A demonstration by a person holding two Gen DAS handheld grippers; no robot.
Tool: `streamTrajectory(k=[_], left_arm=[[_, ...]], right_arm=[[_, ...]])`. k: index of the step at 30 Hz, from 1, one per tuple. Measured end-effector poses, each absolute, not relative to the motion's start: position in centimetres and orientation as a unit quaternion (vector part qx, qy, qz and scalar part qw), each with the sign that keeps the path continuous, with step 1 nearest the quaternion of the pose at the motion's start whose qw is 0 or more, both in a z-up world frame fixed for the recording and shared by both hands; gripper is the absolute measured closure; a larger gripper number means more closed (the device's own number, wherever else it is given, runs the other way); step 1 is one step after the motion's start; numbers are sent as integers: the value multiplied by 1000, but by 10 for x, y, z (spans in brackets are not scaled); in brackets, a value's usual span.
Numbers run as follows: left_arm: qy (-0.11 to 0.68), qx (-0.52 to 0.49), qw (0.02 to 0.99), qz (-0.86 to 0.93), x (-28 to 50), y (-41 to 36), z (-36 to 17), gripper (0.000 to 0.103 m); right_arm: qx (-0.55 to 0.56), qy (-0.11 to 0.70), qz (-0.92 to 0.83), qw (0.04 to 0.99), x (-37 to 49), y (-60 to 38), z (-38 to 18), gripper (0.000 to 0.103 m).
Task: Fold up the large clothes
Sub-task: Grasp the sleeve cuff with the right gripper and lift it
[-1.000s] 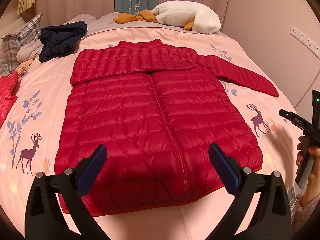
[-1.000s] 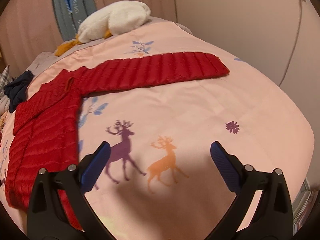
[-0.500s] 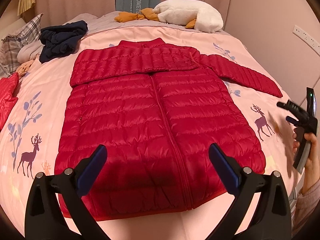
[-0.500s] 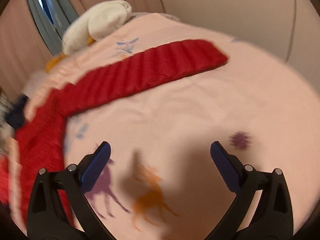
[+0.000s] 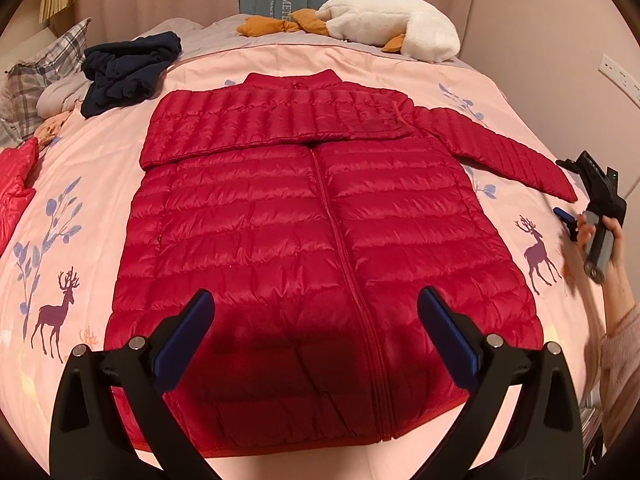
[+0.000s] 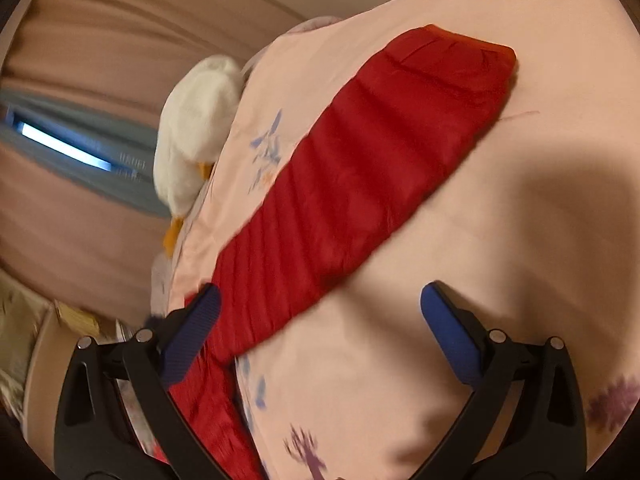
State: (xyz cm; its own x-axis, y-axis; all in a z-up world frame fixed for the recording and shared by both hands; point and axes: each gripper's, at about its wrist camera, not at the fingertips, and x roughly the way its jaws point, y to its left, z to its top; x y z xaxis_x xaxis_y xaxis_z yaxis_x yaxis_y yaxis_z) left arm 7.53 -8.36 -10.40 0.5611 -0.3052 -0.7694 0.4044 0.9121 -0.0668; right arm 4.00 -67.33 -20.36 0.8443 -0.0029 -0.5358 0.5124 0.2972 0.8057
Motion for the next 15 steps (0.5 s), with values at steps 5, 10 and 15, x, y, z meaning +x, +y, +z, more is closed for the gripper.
streamTrajectory(k=[5, 10, 15], left_arm=[[428, 57, 880, -197, 85, -85, -109, 1], [429, 47, 880, -197, 92, -84, -111, 1], [426, 40, 882, -197, 92, -77, -110, 1]], right_arm=[[584, 192, -203, 762, 54, -688, -206, 5], [568, 206, -252, 756, 61, -694, -214, 60], [559, 214, -266, 756, 54, -698, -217, 92]])
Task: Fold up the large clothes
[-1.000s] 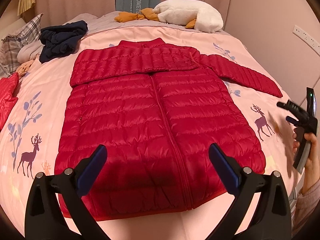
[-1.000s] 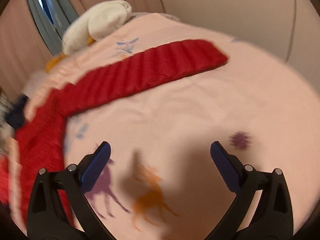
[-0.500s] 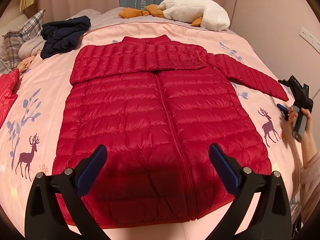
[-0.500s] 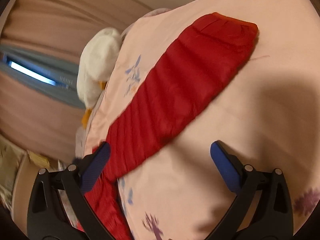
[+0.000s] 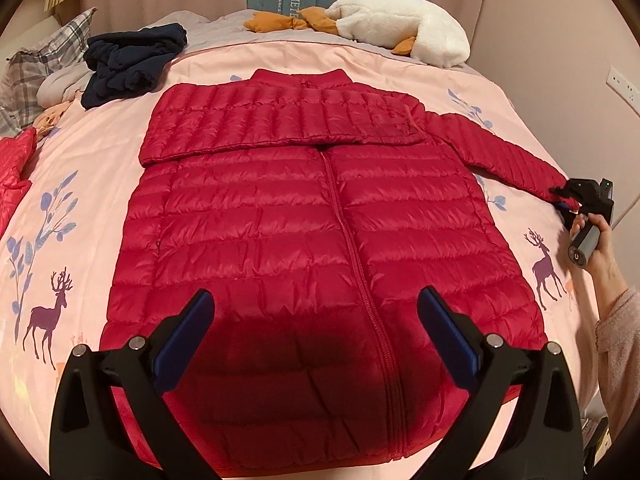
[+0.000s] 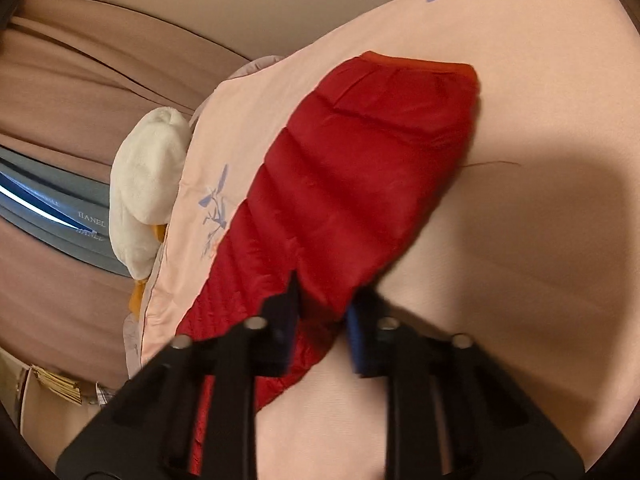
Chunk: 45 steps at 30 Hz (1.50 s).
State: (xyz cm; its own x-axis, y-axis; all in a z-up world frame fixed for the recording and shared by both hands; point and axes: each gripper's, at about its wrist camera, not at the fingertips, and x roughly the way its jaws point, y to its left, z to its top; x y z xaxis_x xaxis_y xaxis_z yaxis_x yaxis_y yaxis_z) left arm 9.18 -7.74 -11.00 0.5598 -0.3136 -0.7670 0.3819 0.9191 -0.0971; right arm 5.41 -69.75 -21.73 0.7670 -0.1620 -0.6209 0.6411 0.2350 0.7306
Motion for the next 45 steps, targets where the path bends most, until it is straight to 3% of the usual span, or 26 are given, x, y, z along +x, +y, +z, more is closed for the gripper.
streamTrajectory(k=[6, 15, 21, 26, 30, 39, 45], left_arm=[[426, 12, 884, -195, 88, -56, -109, 1], [429, -56, 879, -198, 87, -27, -109, 1], [425, -105, 873, -214, 95, -15, -106, 1], [427, -140, 862, -235, 111, -18, -105, 1], [434, -177, 846, -255, 131, -26, -111, 2], [460, -273, 789, -302, 191, -43, -129, 2], [493, -334, 741, -309, 240, -68, -159, 2]], right_arm=[[476, 198, -236, 824, 60, -664, -167, 99], [201, 207, -80, 954, 109, -509, -63, 99], [40, 251, 10, 967, 125, -389, -74, 96], [-75, 314, 61, 944, 132, -312, -112, 80], [-94, 343, 80, 931, 127, -291, -128, 45], [11, 305, 65, 950, 76, -339, -109, 34], [79, 279, 60, 955, 46, -362, -104, 32]])
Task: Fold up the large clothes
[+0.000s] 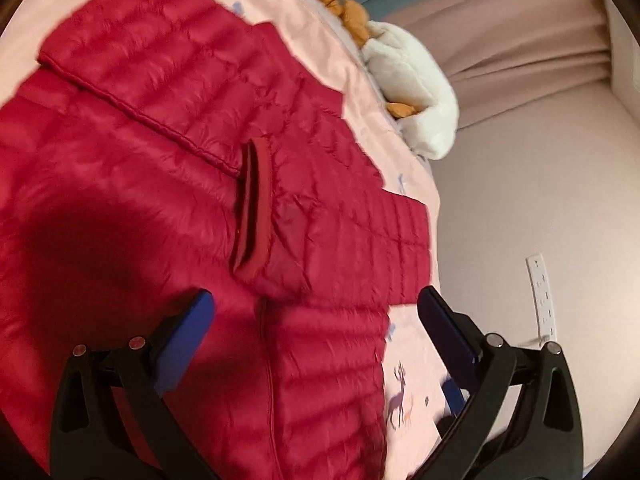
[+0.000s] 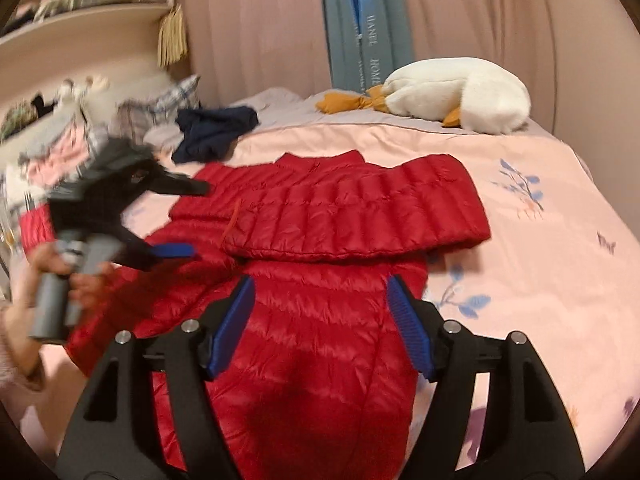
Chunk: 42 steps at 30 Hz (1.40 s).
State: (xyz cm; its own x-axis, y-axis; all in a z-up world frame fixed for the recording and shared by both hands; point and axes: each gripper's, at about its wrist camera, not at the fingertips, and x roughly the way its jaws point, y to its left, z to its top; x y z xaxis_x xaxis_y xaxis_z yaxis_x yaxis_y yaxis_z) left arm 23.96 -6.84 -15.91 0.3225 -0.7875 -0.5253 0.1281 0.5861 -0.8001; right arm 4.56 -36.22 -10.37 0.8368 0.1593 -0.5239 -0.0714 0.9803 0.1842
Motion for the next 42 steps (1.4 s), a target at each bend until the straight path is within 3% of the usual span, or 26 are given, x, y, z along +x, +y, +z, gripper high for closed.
streamTrajectory(k=[4, 5, 10, 12, 14, 24, 27, 37, 40, 42], left_arm=[[499, -335, 741, -298, 254, -84, -169, 4], [499, -335, 742, -298, 257, -86, -169, 9], [517, -325, 739, -285, 275, -101, -177, 52], [524, -323, 738, -276, 279, -104, -181, 81], [521, -317, 745, -271, 282, -104, -177, 89], [374, -248, 857, -253, 309, -80, -40, 92], [360, -243, 873, -221, 315, -54, -30, 92], [435, -238, 859, -126, 328, 14, -105, 91], [442, -235, 860, -95, 327, 31, -120, 86], [448, -234, 859, -88, 328, 41, -126, 77]], right_arm=[[108, 269, 60, 955, 37, -374, -104, 32], [110, 269, 59, 955, 37, -375, -104, 32], [114, 268, 55, 955, 32, -380, -105, 32], [115, 268, 51, 955, 31, -383, -105, 32], [116, 268, 47, 955, 30, -386, -104, 32], [113, 263, 34, 958, 25, -393, -102, 32], [110, 267, 37, 957, 26, -392, -105, 32], [114, 286, 35, 951, 38, -389, -108, 32], [119, 291, 38, 948, 45, -394, -106, 30], [118, 299, 31, 946, 53, -398, -104, 28]])
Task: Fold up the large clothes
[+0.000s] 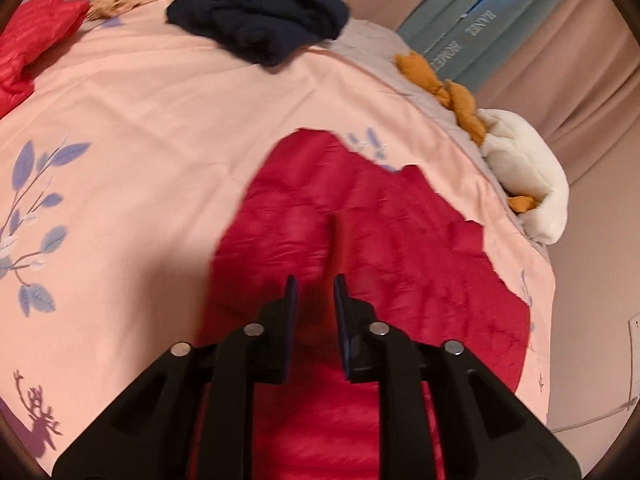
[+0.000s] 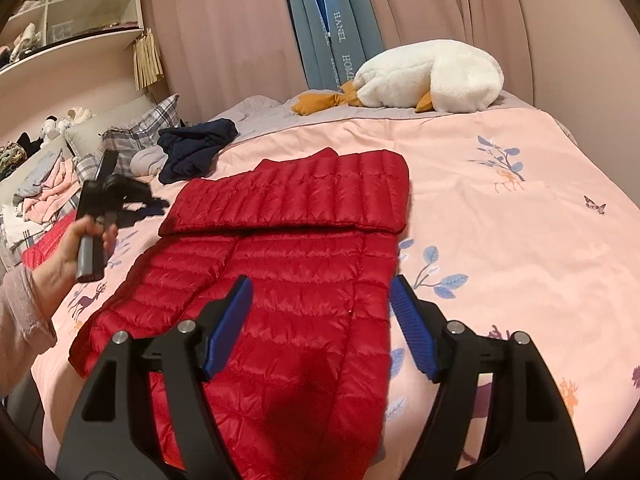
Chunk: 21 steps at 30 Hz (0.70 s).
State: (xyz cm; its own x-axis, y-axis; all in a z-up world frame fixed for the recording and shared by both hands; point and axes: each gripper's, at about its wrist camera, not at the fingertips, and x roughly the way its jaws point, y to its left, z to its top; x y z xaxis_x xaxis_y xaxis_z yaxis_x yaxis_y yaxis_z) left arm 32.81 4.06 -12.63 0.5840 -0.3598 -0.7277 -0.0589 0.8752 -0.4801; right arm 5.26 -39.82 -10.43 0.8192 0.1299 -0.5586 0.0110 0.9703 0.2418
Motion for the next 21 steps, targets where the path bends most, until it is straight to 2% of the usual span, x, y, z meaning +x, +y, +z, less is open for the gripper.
streamTrajectory(k=[3, 5, 9, 11, 13, 14, 15, 17, 21], left_arm=[[442, -194, 872, -77, 323, 49, -122, 62], [435, -168, 880, -87, 319, 43, -116, 61], [419, -96, 894, -123, 312, 12, -102, 61], [409, -47, 901, -132, 310, -16, -100, 61], [401, -20, 906, -136, 312, -34, -101, 61], [398, -13, 907, -138, 314, -41, -103, 63], [395, -3, 908, -140, 317, -49, -106, 70], [397, 15, 907, -141, 320, -59, -113, 74], [420, 38, 897, -131, 334, -64, -137, 74]], right_arm=[[124, 312, 25, 942, 66, -406, -105, 28], [125, 325, 12, 937, 84, -411, -106, 28], [125, 334, 12, 934, 130, -413, -105, 28], [111, 331, 16, 937, 159, -407, -103, 34], [101, 332, 20, 938, 190, -400, -102, 49], [98, 336, 21, 937, 207, -397, -103, 51], [96, 338, 19, 936, 218, -394, -104, 56], [93, 345, 18, 934, 246, -388, -108, 58], [107, 369, 10, 923, 289, -385, -126, 61]])
